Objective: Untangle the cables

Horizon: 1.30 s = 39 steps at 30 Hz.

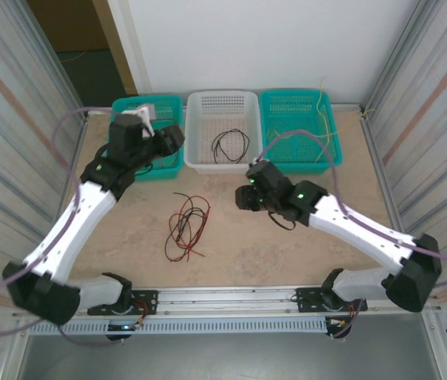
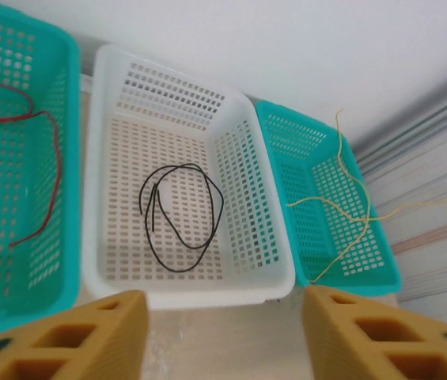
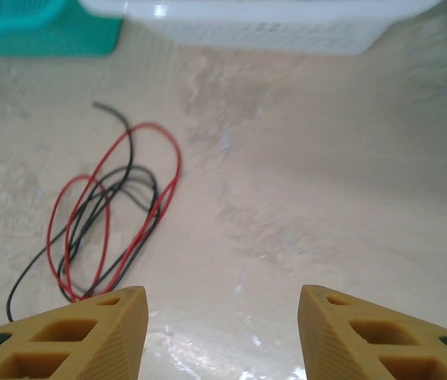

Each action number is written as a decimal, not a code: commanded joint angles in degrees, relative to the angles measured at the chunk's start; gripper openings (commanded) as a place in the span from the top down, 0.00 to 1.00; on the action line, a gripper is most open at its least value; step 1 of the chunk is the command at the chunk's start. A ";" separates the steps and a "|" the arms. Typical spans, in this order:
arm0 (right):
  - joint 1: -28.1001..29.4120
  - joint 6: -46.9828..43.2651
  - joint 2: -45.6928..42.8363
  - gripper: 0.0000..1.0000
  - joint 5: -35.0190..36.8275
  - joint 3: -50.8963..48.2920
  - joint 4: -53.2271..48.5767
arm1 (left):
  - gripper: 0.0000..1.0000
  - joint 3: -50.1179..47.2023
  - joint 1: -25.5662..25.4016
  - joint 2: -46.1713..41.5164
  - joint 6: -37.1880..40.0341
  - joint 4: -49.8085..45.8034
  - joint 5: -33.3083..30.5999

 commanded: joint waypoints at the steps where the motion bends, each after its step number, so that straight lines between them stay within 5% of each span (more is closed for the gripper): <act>1: 3.60 3.71 6.82 0.49 -1.37 1.65 3.55 | 0.64 -7.25 0.71 -6.12 1.78 -5.59 -3.23; 12: 7.23 7.94 30.76 0.58 -2.51 16.58 -0.93 | 0.99 -25.62 2.47 -20.61 -3.27 -13.15 0.13; 18: 9.03 1.87 36.12 0.63 -12.71 20.37 2.17 | 1.00 -31.04 3.72 -21.28 -7.06 -14.25 0.36; 22: 12.01 -3.27 39.53 0.64 -18.55 23.01 1.39 | 1.00 -33.87 9.24 -21.25 -9.24 -13.82 4.61; 26: 14.26 -4.93 42.83 0.65 -19.69 25.72 -0.14 | 1.00 -35.26 12.82 -21.36 -10.27 -11.99 8.71; 39: 13.74 -5.10 48.62 0.72 -17.84 28.19 -1.25 | 1.00 -34.98 12.95 -21.68 -10.21 -10.41 11.01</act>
